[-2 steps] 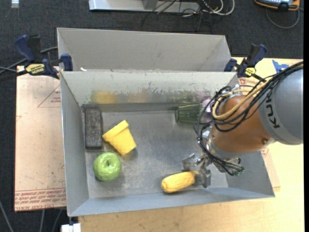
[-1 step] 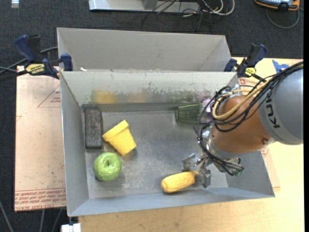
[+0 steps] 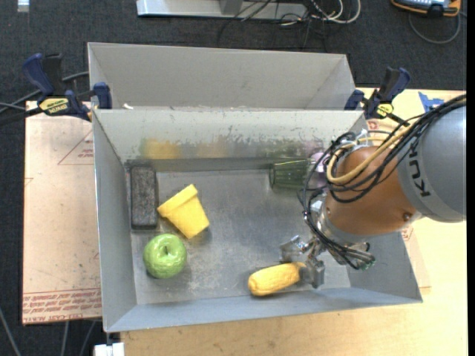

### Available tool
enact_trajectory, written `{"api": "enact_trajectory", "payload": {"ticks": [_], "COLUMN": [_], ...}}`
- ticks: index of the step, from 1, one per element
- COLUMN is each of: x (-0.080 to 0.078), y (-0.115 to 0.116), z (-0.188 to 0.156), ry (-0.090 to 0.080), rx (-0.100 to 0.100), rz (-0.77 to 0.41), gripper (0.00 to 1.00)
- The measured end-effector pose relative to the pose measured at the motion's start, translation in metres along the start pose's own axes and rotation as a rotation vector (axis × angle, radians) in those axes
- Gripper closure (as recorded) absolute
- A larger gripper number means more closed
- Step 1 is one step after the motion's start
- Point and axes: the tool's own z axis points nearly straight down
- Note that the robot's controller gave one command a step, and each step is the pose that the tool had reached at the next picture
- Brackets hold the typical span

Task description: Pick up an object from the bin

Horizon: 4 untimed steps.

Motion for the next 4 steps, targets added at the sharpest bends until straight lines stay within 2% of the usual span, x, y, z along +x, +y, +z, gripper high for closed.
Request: {"api": "enact_trajectory", "payload": {"ticks": [4], "x": [0.0000], "y": [0.0000], "z": [0.0000], "ry": [0.000], "rx": [0.000], "rz": [0.000], "gripper": [1.00]}}
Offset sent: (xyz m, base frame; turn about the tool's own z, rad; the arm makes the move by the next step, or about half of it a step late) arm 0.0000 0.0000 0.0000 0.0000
